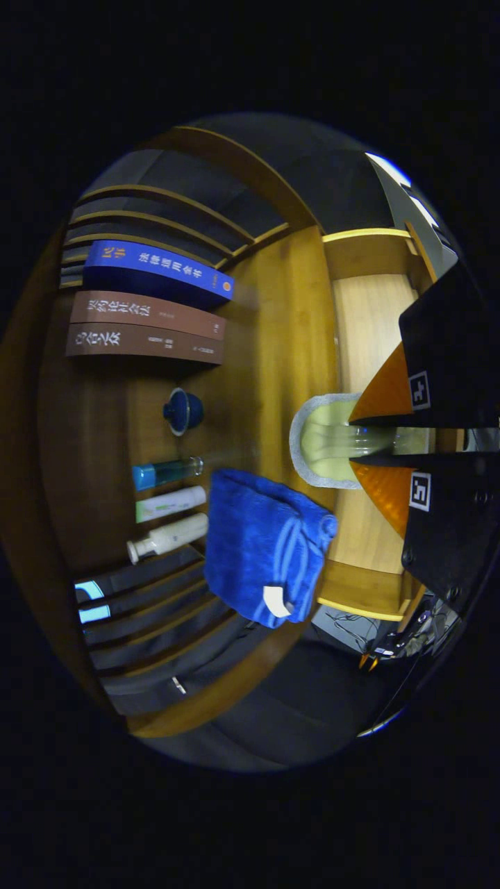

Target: Pull open the drawer, take out the items inside it, and place them on the countertop above the cabinet.

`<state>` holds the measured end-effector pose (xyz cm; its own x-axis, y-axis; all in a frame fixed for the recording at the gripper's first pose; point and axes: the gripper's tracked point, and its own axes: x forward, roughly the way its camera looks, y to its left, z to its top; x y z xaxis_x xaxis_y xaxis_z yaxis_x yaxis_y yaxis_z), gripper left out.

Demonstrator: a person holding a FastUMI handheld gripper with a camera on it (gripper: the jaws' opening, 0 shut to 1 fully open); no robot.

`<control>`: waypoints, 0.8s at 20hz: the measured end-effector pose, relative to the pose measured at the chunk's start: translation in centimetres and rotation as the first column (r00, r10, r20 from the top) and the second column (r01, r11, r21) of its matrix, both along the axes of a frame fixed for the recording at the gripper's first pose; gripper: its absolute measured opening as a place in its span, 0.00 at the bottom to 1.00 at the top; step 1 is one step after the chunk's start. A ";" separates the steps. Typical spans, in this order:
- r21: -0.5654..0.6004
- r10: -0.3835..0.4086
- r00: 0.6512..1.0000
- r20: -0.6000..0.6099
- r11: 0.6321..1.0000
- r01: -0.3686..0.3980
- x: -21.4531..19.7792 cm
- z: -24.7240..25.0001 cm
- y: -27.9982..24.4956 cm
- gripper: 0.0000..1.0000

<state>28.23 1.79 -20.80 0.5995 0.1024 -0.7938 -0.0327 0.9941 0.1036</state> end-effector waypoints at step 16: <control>-0.035 -0.042 0.995 -0.095 0.999 0.038 10.9 -4.8 -1.3 0.18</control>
